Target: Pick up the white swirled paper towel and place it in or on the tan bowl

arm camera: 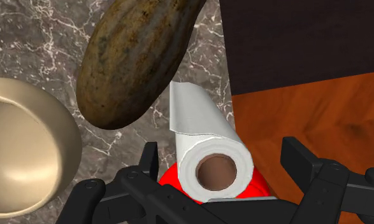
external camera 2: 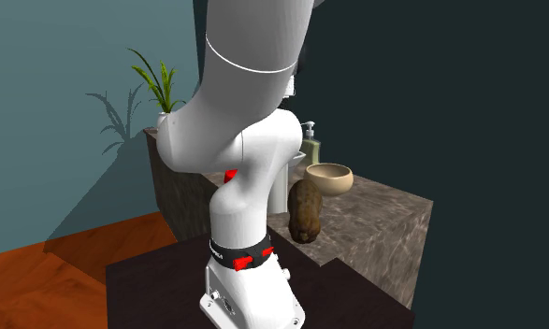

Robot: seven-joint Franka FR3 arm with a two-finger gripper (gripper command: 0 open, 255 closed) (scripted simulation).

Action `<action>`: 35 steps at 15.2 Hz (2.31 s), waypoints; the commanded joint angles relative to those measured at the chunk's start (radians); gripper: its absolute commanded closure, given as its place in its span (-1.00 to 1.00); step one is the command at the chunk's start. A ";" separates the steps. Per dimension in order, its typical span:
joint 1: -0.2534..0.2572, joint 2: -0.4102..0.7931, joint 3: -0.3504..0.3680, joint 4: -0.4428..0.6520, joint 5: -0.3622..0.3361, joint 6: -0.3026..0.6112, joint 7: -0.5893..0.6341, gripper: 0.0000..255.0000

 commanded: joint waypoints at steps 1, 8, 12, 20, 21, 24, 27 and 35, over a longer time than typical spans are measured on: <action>0.001 0.017 -0.014 -0.016 -0.009 0.035 -0.001 -1.00; 0.004 0.069 -0.050 -0.063 -0.031 0.133 0.000 -1.00; 0.004 0.069 -0.050 -0.063 -0.031 0.133 0.000 -1.00; 0.003 0.068 -0.050 -0.062 -0.031 0.131 -0.001 1.00; 0.003 0.068 -0.050 -0.062 -0.031 0.131 -0.001 1.00; 0.004 0.069 -0.050 -0.063 -0.031 0.133 0.000 1.00; 0.001 0.037 -0.029 -0.040 -0.019 0.078 0.001 1.00; 0.002 -0.026 0.023 0.030 0.015 -0.055 0.002 1.00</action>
